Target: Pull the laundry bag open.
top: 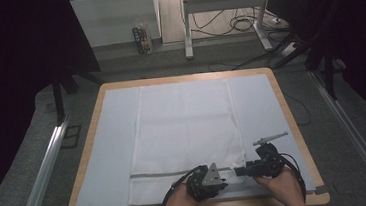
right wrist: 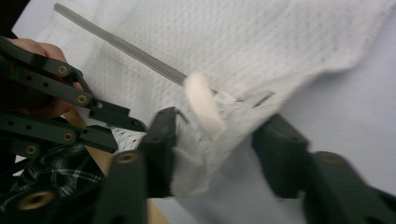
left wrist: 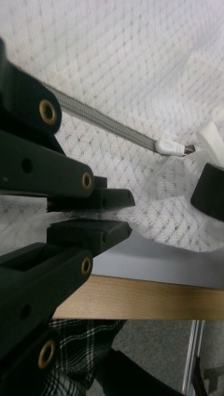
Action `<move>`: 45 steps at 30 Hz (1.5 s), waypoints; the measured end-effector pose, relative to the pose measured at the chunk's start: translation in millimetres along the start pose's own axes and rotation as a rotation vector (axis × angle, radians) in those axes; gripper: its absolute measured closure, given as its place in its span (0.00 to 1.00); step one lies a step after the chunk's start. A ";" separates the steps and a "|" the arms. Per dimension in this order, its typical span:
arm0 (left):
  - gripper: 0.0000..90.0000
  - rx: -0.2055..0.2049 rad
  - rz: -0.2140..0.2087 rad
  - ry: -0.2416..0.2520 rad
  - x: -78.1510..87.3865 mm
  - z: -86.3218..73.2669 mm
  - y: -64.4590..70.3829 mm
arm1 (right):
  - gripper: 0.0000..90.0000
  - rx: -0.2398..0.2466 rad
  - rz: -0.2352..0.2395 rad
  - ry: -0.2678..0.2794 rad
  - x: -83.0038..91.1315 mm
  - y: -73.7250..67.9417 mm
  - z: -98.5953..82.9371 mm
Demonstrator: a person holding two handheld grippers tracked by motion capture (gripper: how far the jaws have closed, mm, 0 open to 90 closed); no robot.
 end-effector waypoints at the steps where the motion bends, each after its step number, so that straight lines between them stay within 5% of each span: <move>1: 0.89 0.003 -0.008 -0.001 -0.2 -0.3 0.3 | 0.73 0.008 -0.010 -0.001 0.4 0.8 -0.6; 5: 0.69 0.009 -0.030 -0.005 4.6 -0.2 -2.7 | 0.90 0.025 -0.007 -0.006 3.3 4.1 -3.2; 7: 0.53 0.028 -0.043 0.013 10.7 0.3 -6.7 | 0.92 0.046 -0.004 -0.014 4.8 4.4 -5.9; 12: 0.39 0.089 -0.063 0.065 29.1 4.1 -20.3 | 0.93 0.081 0.009 0.014 6.7 4.4 -7.2; 17: 0.41 0.112 -0.033 0.087 36.1 9.6 -32.0 | 0.94 0.108 0.013 0.033 9.3 1.5 -6.5; 23: 0.62 0.111 0.011 0.070 31.6 12.2 -48.9 | 0.94 0.125 0.046 0.068 13.3 1.4 -6.4; 31: 0.75 0.140 -0.069 0.096 14.8 22.1 -63.7 | 0.94 0.169 0.069 0.137 20.1 -0.1 -4.7; 45: 0.73 0.082 -0.103 0.038 -8.4 29.1 -58.0 | 0.94 0.221 0.066 0.175 22.7 -5.4 -2.1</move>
Point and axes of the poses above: each handheld gripper's, and its own axes: x roughly backward along the jaws, z roughly out of its top, y roughly to its right, the point moved 4 cm from there along -x, roughly forward along the jaws, and after that the axes turned 4 degrees about y, right-handed, at the moved point
